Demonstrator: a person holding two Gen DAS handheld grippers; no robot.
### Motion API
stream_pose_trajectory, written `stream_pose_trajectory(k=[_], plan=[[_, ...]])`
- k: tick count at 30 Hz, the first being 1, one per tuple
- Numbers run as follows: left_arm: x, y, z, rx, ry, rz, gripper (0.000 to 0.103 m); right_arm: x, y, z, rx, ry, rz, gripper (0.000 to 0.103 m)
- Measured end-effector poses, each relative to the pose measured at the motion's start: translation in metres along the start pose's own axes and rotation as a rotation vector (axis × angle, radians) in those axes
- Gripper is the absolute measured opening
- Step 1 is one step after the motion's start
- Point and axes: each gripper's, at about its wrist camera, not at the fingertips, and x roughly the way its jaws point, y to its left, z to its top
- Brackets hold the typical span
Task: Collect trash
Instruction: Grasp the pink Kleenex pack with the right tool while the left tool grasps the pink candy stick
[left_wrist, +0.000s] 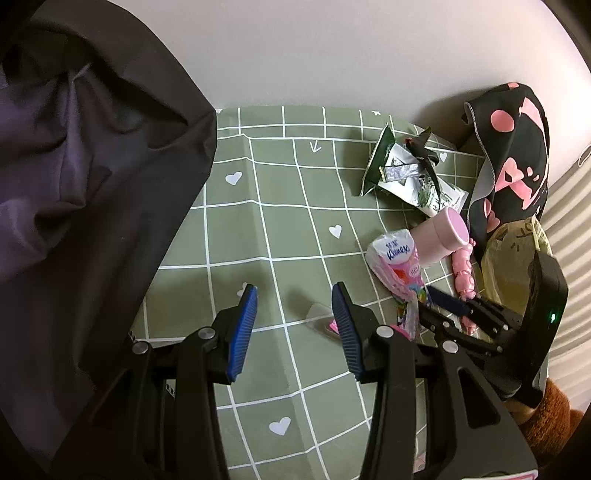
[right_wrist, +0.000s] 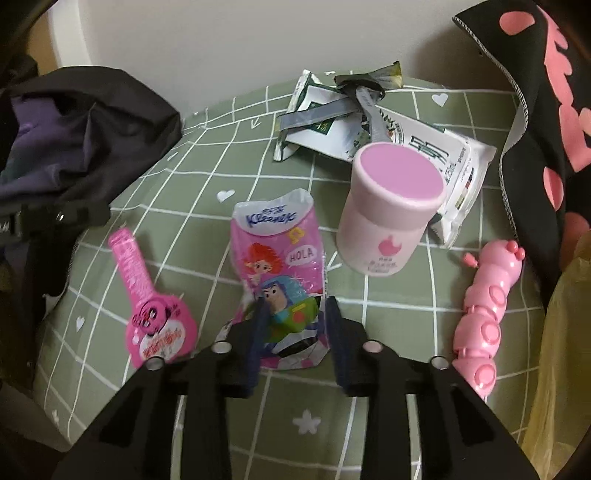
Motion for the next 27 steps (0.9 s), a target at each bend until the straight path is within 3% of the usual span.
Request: stream_pose_trajectory(k=[5,10,15,20,27], plan=[[-0.002,-0.007,-0.002,0.017,0.006,0.001,0.04,-0.01,-0.015,-0.009,0.062,0.001,0.034,0.011],[0.003,-0.023,-0.011,0.049,0.047,-0.034,0.04,-0.039,-0.034,-0.016,0.098,-0.053,0.017,0.009],[0.016,-0.044,-0.025,0.058,0.143,-0.116,0.04,-0.068,-0.06,-0.029,0.149,-0.101,-0.032,0.009],[0.026,-0.066,-0.032,0.081,0.171,-0.068,0.044,-0.087,-0.08,-0.045,0.189,-0.118,-0.069,0.009],[0.042,-0.085,-0.029,0.089,0.16,0.007,0.044,-0.103,-0.087,-0.066,0.208,-0.123,-0.055,0.009]])
